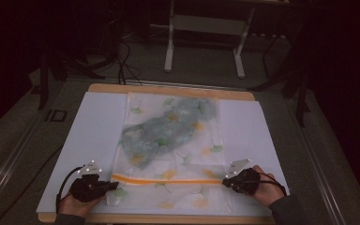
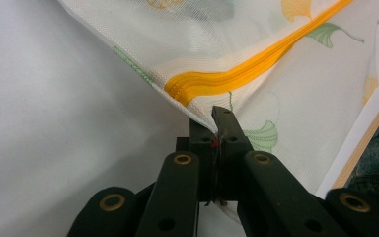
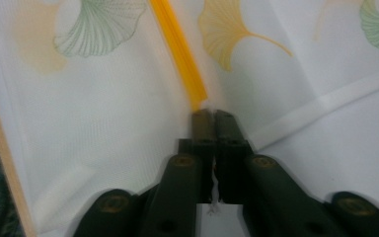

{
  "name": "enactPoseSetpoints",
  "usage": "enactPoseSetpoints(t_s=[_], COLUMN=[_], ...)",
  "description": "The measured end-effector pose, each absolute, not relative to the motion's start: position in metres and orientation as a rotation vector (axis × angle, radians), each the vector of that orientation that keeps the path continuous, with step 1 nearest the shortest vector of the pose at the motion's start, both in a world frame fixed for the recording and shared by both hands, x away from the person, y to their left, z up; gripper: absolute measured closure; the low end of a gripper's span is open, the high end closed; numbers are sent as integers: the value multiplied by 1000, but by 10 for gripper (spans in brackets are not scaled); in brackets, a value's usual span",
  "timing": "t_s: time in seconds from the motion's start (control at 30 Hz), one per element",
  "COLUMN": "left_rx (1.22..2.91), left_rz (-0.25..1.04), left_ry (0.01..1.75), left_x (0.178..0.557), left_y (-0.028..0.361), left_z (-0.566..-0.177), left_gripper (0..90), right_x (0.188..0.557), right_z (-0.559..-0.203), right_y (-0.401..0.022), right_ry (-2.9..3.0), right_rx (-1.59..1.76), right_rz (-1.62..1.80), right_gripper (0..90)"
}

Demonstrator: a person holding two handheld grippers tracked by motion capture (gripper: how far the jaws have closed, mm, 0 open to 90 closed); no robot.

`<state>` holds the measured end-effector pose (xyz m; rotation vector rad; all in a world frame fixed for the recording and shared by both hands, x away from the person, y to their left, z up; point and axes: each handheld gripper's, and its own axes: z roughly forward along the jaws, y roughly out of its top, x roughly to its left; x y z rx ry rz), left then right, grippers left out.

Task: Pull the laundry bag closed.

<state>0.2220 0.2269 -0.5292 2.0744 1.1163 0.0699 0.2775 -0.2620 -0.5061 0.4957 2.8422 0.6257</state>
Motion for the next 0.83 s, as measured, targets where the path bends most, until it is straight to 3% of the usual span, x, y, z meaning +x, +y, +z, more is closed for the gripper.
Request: enactPoseSetpoints(t_s=[0.03, 0.07, 0.13, 0.37, 0.57, 0.83], left_rx=[2076, 2074, 2054, 1963, 1856, 1849], left_rz=[77, 90, 96, 169, 303, 495], left_ry=[1109, 1113, 1116, 1105, 1212, 1387], left_x=[221, 221, 220, 215, 212, 218], left_y=[227, 228, 231, 246, 259, 263], left_z=[-529, -529, -528, -521, -519, -528], left_gripper=[881, 797, 725, 598, 595, 556], right_x=[278, 279, 280, 283, 290, 292], right_z=[-507, -507, -507, -501, -506, -519], right_y=[-262, -262, -262, -273, -287, -307], right_ry=[2845, 2832, 2837, 2780, 2680, 2444], right_rx=[503, 521, 533, 651, 822, 1125], right_rz=[633, 661, 677, 842, 922, 995], right_gripper=[897, 879, 837, 607, 511, 482])
